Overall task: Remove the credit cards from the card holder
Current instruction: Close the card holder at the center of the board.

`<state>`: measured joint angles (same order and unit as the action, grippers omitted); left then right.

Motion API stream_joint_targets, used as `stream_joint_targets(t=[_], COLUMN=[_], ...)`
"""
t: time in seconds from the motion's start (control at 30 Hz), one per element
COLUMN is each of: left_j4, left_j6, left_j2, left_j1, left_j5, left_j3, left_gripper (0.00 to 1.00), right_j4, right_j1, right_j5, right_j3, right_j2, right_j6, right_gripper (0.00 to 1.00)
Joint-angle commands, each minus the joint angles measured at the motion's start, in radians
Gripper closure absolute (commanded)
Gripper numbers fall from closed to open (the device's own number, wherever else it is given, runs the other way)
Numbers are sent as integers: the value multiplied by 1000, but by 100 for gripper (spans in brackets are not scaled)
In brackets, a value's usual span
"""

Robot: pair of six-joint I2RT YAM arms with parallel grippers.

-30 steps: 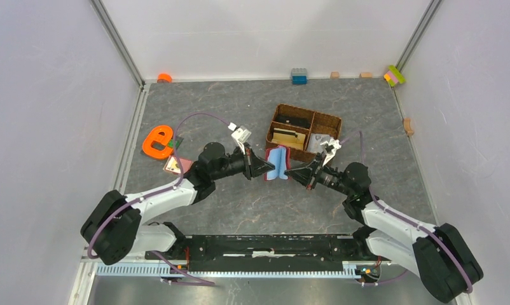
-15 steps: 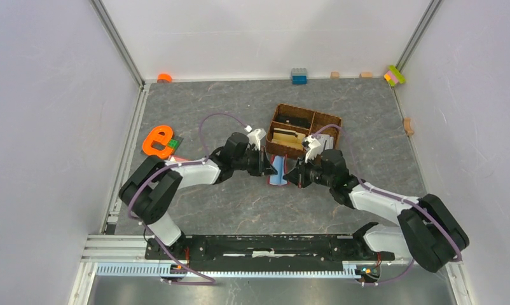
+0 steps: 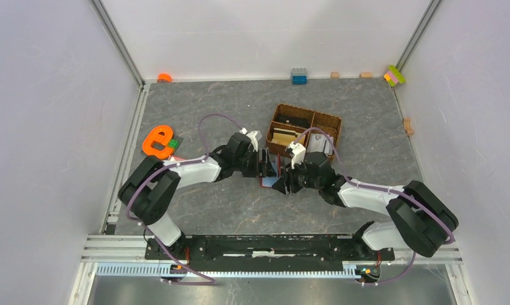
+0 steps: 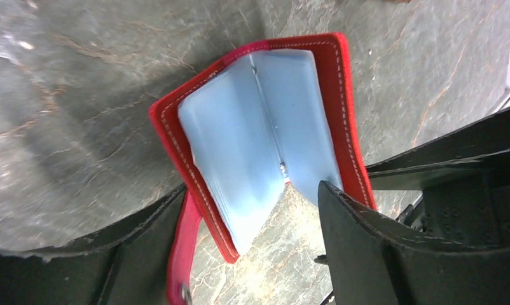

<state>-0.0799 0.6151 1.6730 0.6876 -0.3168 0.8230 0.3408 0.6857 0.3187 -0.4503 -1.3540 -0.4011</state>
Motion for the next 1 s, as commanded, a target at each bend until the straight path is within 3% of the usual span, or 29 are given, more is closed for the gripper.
stream_joint_targets(t=[0.0,0.13,0.27,0.33,0.53,0.63,0.8,0.97], left_j4=[5,-73,-122,-182,-238,-254,-256,-132], left_j6=[19,76,65,61,51,31,15,38], left_j2=[-134,-259,-335,-325,-206,-169,-47,56], left_j1=[-43,-130,-137,-137,-123,-104,-74,-85], left_j5=[99,114,124,72,-87,-132,-174,-133], left_j3=[-36,-149,-193,-207,-155,-132,-67,-4], left_gripper=[21,13,15,22,63,78,88,89], right_j4=[106,164,162,143,135,124,147,130], right_j1=[33,57,70,71,71,71,71,71], right_j5=[7,18,19,14,20,17,25,-92], right_j3=[-27,-33,-69,-91,-113,-117,-104,-75], right_j2=[12,-3,-74,-118,-183,-188,-168,-94], right_j6=[44,62,72,65,44,41,38,69], right_gripper=[46,42,42,42,46,51,71,88])
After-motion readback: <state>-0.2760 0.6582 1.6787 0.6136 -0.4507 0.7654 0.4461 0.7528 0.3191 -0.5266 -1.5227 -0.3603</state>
